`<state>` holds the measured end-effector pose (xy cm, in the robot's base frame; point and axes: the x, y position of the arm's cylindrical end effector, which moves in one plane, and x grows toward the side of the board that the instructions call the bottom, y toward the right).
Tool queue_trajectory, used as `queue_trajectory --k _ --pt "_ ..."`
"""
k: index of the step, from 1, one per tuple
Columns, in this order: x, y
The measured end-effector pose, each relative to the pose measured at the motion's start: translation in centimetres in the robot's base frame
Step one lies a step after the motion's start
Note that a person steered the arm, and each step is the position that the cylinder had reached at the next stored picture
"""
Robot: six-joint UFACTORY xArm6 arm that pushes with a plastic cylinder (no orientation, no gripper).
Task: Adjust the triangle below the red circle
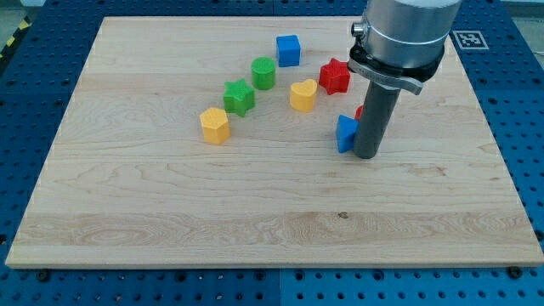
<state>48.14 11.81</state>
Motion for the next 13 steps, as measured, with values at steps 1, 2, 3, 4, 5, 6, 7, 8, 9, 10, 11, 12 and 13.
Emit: queue_trajectory --k 1,2,3,4,5,6,7,8,9,10,11,12,13 --pt "0.0 0.3" --pt "0.0 0.3" --pt "-0.7 0.3" --pt "-1.5 0.3" --pt "-2.5 0.3" --pt "-3.1 0.3" --pt "-3.1 0.3" --pt "-1.1 1.3" --pt "3.2 1.9" --pt "3.3 1.5" --pt "1.7 -0.4" --pt "0.9 -3.9" --pt "-0.1 -7.6"
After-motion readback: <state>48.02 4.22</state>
